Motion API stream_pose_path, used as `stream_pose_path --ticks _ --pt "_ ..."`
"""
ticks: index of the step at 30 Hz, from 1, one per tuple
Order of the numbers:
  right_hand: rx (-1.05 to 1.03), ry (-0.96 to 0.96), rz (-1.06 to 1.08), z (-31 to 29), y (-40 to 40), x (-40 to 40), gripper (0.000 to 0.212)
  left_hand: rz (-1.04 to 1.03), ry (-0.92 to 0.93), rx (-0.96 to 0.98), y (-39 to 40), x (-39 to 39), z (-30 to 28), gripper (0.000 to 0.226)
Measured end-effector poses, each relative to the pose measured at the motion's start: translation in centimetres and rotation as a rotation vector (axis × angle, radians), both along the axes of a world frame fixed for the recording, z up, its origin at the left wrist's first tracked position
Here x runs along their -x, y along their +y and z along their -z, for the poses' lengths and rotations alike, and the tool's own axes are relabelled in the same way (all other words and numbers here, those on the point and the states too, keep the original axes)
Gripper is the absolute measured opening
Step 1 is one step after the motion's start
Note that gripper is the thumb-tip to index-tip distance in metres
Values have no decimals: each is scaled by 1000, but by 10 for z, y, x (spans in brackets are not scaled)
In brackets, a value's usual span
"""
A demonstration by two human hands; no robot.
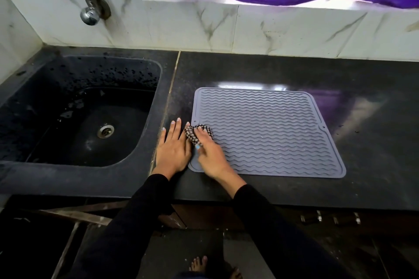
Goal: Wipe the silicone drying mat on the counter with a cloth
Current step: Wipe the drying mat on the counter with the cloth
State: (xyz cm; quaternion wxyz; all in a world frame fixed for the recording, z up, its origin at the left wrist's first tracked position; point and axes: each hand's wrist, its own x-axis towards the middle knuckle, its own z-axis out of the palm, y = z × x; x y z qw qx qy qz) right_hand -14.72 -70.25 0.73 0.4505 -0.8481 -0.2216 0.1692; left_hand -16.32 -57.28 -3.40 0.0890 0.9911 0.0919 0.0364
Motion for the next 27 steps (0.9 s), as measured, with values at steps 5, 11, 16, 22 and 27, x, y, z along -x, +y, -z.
stream_pose_path --ticks 5,11,16,22,27 --pt "-665 706 389 -34 -20 -39 41 -20 -36 59 -1 2 -2 80" --pt "76 -141 160 -22 2 -26 58 -36 -50 111 0 -4 -6 82" --pt "470 -432 38 17 18 -8 67 -79 -63 72 5 -17 -6 53" --pt "419 -470 37 21 17 -13 61 -110 -95 107 9 -35 -7 53" --pt "37 -121 99 5 1 -36 51 -77 -79 141 9 -55 -12 53"
